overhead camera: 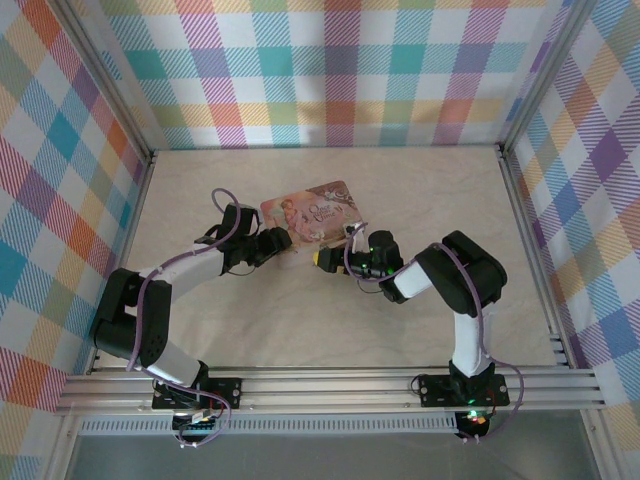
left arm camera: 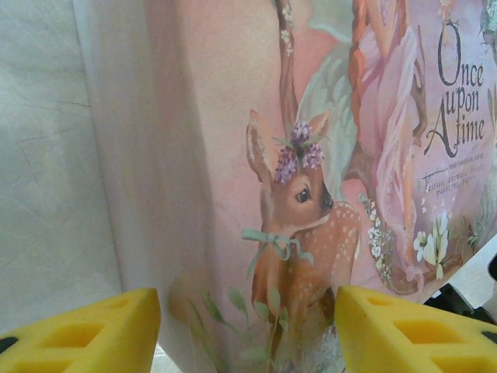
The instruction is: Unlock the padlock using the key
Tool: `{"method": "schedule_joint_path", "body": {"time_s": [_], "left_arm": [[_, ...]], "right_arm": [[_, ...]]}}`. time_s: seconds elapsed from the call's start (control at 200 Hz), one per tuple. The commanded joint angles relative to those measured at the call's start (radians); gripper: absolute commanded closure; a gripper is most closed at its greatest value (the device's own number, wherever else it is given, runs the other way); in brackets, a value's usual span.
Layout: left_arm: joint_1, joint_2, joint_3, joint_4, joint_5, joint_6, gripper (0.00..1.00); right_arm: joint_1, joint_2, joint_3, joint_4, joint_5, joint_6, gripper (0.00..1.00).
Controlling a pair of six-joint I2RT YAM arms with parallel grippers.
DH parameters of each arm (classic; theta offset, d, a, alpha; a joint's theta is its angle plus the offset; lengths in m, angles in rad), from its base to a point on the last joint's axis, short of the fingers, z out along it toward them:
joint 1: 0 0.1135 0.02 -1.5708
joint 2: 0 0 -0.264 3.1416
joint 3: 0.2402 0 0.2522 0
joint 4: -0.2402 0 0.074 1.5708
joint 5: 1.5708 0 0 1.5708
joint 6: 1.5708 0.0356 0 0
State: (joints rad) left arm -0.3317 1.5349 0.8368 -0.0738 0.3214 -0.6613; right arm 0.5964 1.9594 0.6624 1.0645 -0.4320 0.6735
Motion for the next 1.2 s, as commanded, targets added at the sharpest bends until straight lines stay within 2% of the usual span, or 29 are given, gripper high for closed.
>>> {"method": "schedule_joint_path", "body": {"time_s": [0.0, 0.215, 1.195], "left_arm": [[-0.015, 0.012, 0.010, -0.070, -0.016, 0.009, 0.40], [-0.015, 0.001, 0.008, -0.080, -0.021, 0.010, 0.40], [-0.015, -0.007, -0.007, -0.068, -0.028, 0.003, 0.40]], "right_arm": [[0.005, 0.022, 0.026, 0.072, -0.022, 0.001, 0.24], [0.005, 0.035, 0.042, 0.079, -0.038, -0.004, 0.27], [0.005, 0.050, 0.004, 0.115, -0.051, -0.017, 0.62]]}}
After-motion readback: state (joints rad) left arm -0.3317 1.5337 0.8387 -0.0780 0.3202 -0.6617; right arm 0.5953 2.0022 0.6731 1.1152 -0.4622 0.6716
